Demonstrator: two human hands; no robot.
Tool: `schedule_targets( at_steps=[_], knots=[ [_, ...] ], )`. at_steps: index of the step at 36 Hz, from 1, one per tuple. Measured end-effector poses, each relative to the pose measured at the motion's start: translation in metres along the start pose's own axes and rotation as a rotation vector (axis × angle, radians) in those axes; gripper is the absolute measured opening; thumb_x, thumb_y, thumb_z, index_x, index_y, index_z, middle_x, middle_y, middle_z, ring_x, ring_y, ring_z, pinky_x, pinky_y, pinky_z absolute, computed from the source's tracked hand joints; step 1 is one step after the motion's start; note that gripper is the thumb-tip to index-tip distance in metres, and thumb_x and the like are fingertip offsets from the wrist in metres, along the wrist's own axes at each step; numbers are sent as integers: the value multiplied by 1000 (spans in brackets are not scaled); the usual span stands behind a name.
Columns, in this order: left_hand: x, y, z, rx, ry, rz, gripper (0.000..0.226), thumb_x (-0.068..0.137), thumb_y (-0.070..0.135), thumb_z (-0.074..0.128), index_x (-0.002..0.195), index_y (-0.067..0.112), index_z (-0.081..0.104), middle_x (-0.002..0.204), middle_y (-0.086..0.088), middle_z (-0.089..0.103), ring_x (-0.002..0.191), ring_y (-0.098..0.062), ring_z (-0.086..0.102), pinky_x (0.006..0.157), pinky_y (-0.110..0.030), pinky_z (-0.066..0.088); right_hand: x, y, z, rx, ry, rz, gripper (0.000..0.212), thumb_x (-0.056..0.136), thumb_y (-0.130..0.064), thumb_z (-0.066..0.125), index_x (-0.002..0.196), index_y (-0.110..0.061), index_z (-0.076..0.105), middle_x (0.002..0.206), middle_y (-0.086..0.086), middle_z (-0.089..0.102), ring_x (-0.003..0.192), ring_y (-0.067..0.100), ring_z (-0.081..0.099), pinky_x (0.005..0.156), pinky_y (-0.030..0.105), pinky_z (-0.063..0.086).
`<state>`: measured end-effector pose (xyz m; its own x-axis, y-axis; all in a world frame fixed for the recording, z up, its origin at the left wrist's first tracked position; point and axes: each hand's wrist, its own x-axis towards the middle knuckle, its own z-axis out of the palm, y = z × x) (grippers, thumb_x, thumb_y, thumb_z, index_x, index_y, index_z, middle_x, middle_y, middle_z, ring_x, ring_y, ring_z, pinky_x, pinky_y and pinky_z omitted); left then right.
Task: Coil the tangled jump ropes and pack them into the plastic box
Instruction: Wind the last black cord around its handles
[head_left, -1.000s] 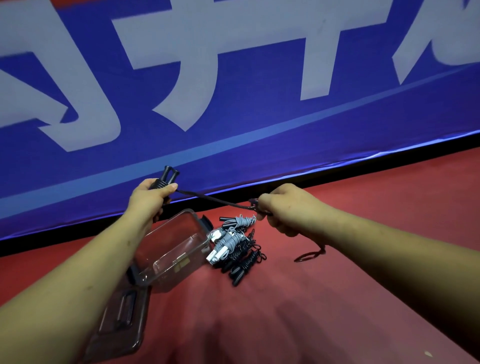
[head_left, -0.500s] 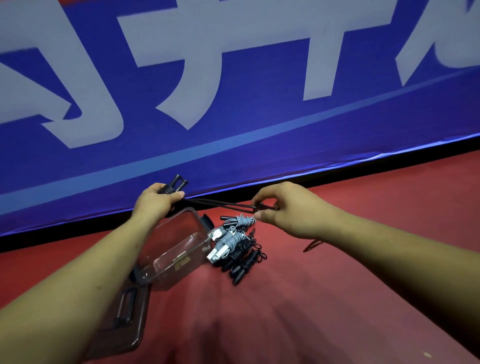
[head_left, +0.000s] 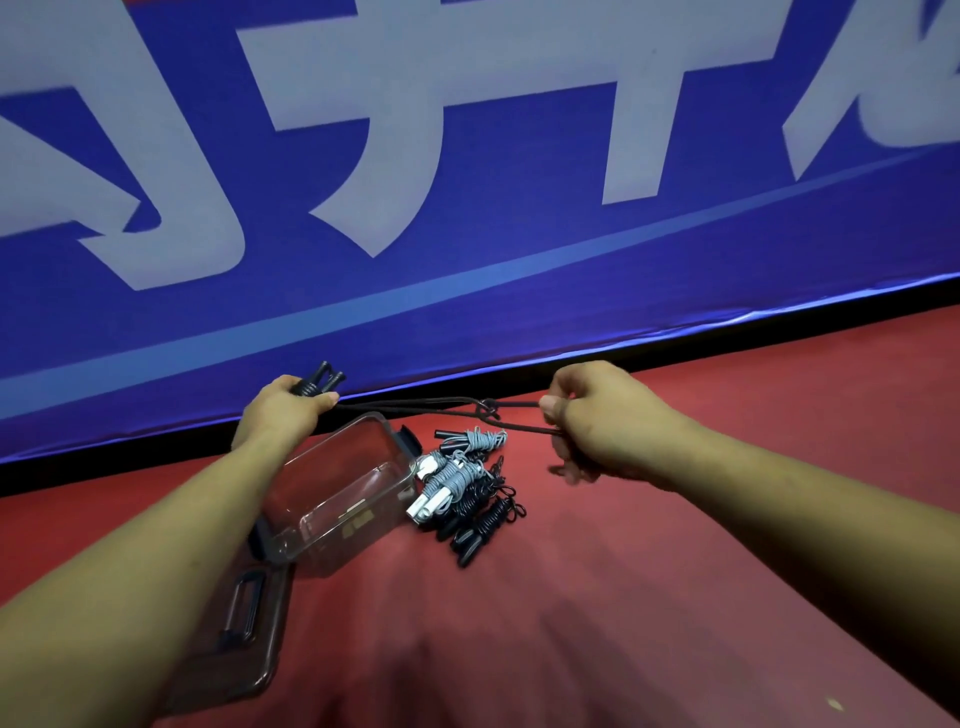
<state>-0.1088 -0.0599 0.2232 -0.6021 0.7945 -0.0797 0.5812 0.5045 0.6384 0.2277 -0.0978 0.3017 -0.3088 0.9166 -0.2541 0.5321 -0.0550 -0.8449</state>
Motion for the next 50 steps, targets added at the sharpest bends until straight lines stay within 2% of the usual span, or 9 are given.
schedule_targets(
  at_steps=[4, 11, 18, 21, 24, 28, 32, 42, 50],
  knots=[
    [1, -5, -4, 26, 8, -3, 33, 86, 46, 72, 102, 22, 57, 100, -6, 66, 93, -29, 59, 75, -36, 40, 6, 6, -7, 84, 110, 125, 23, 101, -3, 37, 80, -2, 48, 61, 22, 60, 53, 37, 67, 61, 50, 58],
    [-11, 12, -2, 84, 19, 88, 30, 83, 49, 71, 100, 28, 59, 98, -3, 68, 98, -30, 61, 79, -38, 45, 21, 51, -38, 61, 287, 372, 26, 94, 4, 44, 70, -1, 52, 63, 16, 59, 30, 15, 55, 34, 26, 50],
    [-74, 73, 3, -113, -342, 464, 23, 83, 41, 76, 100, 28, 68, 74, 7, 65, 62, -8, 57, 57, -22, 41, 33, 50, -32, -515, 331, 146, 13, 79, -13, 53, 88, -3, 51, 106, 17, 53, 87, 30, 50, 77, 35, 45],
    [-108, 105, 7, -218, -566, 552, 17, 85, 34, 74, 98, 26, 68, 64, 5, 60, 49, -6, 49, 48, -16, 37, 30, 29, -12, -58, 97, -125, 51, 82, -8, 62, 132, -12, 51, 116, 9, 62, 96, 19, 61, 91, 36, 47],
    [-126, 121, 14, -316, -666, 576, 12, 88, 27, 71, 98, 22, 67, 61, 7, 57, 46, -6, 45, 46, -16, 35, 21, 17, 15, 274, -291, -238, 34, 90, -5, 60, 123, -12, 61, 114, 6, 71, 112, 24, 64, 103, 33, 46],
    [-121, 118, 17, -363, -644, 513, 14, 88, 32, 72, 95, 23, 65, 64, 0, 57, 45, -13, 40, 45, -19, 33, 19, 27, 25, 395, -405, -104, 15, 99, -4, 45, 94, -5, 59, 47, -2, 47, 52, 24, 58, 59, 31, 46],
    [-95, 105, 14, -378, -454, 401, 22, 85, 33, 75, 100, 21, 66, 68, -6, 59, 44, -14, 43, 46, -21, 33, 24, 34, 9, 439, -289, 23, 19, 101, -16, 50, 83, -14, 52, 53, -6, 30, 44, 7, 25, 41, 20, 23],
    [-65, 77, 29, 284, -271, 540, 32, 80, 44, 76, 103, 39, 54, 80, 9, 68, 80, -21, 66, 77, -36, 50, 21, 16, 9, -33, -267, -162, 24, 99, -24, 56, 90, -5, 68, 49, -5, 36, 39, 10, 29, 41, 22, 26],
    [-102, 83, 41, 663, -483, 884, 43, 81, 58, 65, 119, 44, 49, 77, 19, 55, 94, -14, 64, 76, -31, 50, 30, 19, 1, -260, -36, -335, 16, 96, -19, 60, 92, -14, 74, 69, -5, 65, 61, 2, 57, 54, 13, 41]
  ],
)
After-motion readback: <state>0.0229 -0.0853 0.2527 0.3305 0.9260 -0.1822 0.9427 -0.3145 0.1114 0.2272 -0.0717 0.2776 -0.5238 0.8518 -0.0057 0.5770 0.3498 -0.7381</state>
